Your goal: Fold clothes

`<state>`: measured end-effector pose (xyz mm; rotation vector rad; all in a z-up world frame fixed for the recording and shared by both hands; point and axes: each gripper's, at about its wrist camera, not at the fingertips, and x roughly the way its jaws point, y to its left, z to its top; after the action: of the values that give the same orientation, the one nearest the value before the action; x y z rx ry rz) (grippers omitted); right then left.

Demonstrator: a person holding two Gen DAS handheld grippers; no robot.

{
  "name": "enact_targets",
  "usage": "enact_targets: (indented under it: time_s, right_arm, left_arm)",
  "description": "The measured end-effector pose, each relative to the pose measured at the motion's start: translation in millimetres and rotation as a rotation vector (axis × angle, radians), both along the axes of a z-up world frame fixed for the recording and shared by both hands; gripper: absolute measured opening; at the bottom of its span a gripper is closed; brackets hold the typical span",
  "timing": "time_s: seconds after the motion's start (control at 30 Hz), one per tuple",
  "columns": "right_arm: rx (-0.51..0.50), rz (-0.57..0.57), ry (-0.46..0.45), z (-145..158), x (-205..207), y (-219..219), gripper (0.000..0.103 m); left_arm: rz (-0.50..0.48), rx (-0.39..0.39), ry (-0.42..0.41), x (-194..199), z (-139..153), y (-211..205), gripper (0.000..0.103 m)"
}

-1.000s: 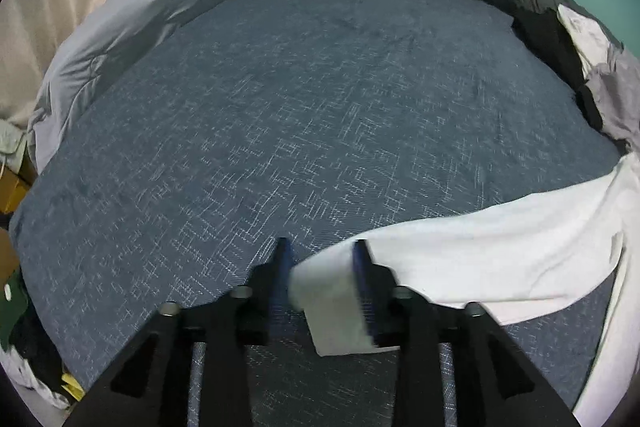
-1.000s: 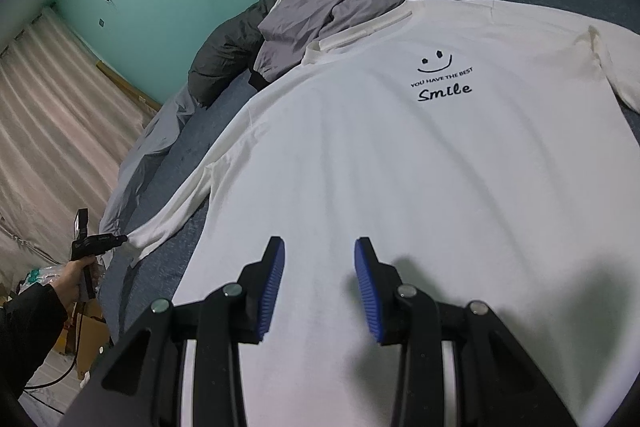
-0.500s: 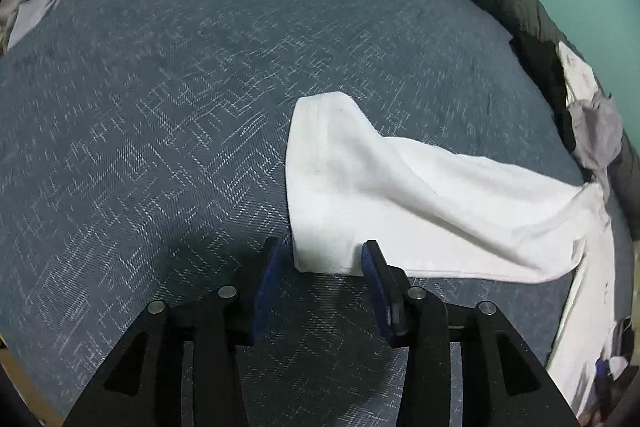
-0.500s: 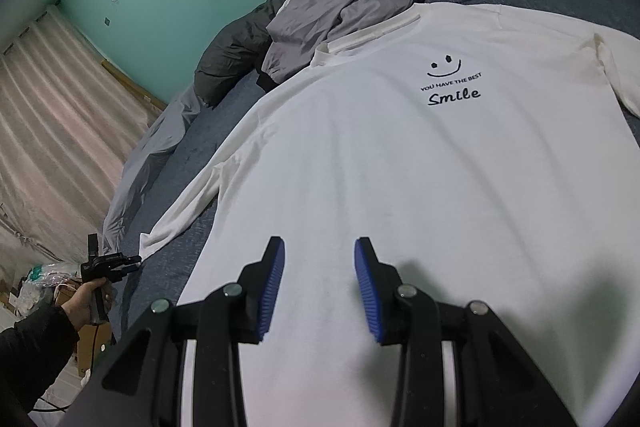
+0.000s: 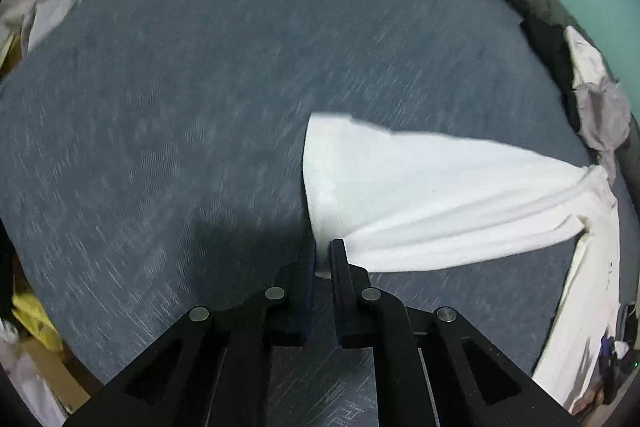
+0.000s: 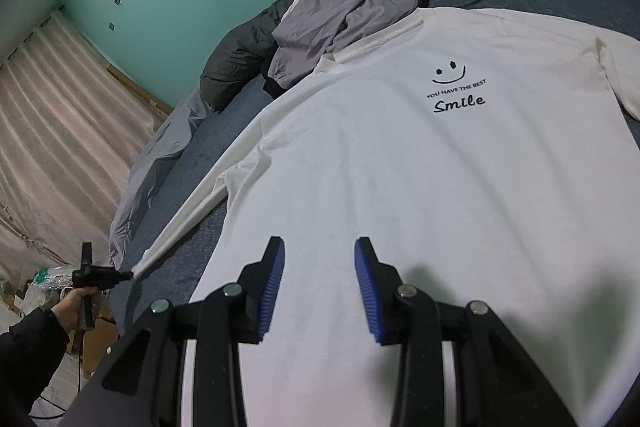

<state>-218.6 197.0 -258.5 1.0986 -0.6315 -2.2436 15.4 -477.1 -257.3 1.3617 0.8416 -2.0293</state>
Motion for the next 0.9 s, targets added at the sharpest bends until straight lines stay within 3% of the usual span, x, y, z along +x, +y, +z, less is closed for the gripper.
enact_targets:
  time_s: [0.07, 0.17, 0.27, 0.37, 0.5, 0.63, 0.8, 0.9]
  right_arm:
    - [-0.003, 0.0, 0.001, 1, 0, 0, 0.036]
    - [-0.006, 0.002, 0.003, 1, 0, -1, 0.036]
    - [-0.008, 0.005, 0.003, 1, 1, -1, 0.036]
    - [-0.01, 0.008, 0.002, 0, 1, -2, 0.036]
    - [-0.005, 0.009, -0.004, -3, -1, -1, 0.036]
    - [0.012, 0.001, -0.006, -5, -4, 5, 0.036]
    - [0.045, -0.039, 0.012, -3, -14, 21, 0.036]
    - [0.043, -0.065, 0.008, -6, -22, 33, 0.036]
  left_arm:
    - [0.01, 0.02, -0.019, 3, -14, 5, 0.009]
    - [0.005, -0.013, -0.029, 0, -15, 14, 0.014]
    - [-0.001, -0.103, -0.029, -5, 9, 22, 0.027]
    - [-0.01, -0.21, 0.016, -17, 42, 34, 0.028]
    - [-0.154, -0.222, 0.084, -81, 58, 67, 0.035]
    - [-0.381, -0.217, 0.102, -170, 45, 123, 0.035]
    - [-0.543, -0.177, 0.142, -263, 28, 191, 0.035]
    - [-0.607, -0.168, 0.143, -325, 16, 205, 0.035]
